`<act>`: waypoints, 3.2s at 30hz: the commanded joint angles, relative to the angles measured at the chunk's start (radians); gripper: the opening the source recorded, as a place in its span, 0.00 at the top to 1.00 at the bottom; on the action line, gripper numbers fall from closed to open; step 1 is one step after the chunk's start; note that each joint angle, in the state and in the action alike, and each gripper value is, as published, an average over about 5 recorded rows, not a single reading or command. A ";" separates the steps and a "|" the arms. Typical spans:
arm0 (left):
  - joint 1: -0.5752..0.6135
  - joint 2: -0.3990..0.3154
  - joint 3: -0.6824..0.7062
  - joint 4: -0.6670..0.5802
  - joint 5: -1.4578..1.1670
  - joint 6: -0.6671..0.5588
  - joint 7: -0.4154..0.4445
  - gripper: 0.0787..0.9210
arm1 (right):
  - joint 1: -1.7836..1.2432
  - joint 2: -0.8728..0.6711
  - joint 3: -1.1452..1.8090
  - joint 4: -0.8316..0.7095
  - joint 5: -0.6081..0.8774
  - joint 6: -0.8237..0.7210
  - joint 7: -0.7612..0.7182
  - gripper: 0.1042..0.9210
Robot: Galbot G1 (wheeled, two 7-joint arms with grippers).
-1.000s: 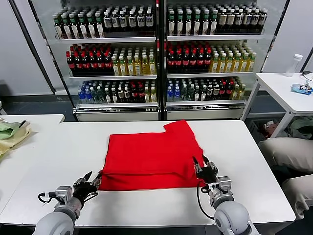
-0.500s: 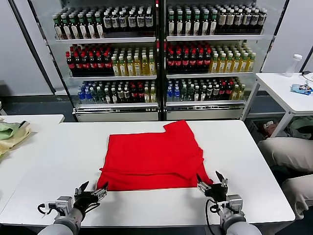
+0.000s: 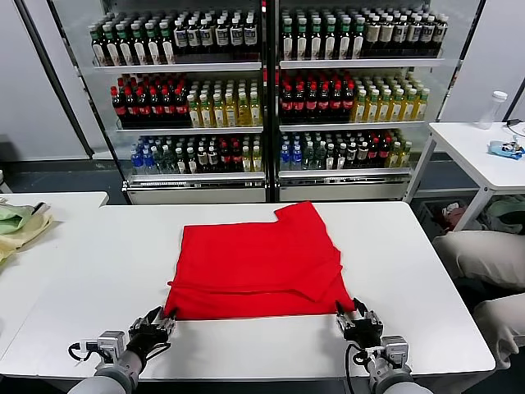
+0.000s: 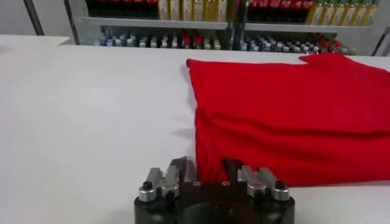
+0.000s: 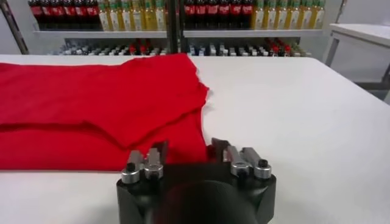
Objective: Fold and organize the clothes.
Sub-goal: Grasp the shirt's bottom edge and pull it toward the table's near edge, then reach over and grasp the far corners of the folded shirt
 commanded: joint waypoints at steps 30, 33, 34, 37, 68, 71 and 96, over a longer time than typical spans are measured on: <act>0.449 0.082 -0.191 -0.288 0.061 0.000 -0.025 0.98 | -0.419 -0.006 0.127 0.399 -0.041 -0.087 0.057 0.99; 0.428 0.086 -0.206 -0.291 0.055 0.008 -0.023 0.96 | -0.422 -0.006 0.123 0.428 -0.043 -0.106 0.072 0.99; 0.417 0.087 -0.217 -0.301 0.051 0.011 -0.023 0.94 | -0.416 -0.009 0.133 0.441 -0.039 -0.109 0.070 0.97; 0.341 0.083 -0.241 -0.323 0.045 0.006 0.004 0.85 | -0.337 -0.013 0.157 0.457 -0.020 -0.105 0.049 0.90; -0.692 -0.023 0.174 0.605 0.071 0.072 0.378 0.12 | 0.905 0.284 -0.147 -0.799 -0.047 -0.181 0.031 0.12; -0.695 -0.025 0.167 0.614 0.071 0.075 0.396 0.12 | 0.919 0.303 -0.142 -0.843 -0.060 -0.165 0.023 0.12; -0.682 -0.040 0.133 0.634 0.114 0.080 0.445 0.12 | 0.972 0.368 -0.133 -1.017 -0.084 -0.108 0.041 0.12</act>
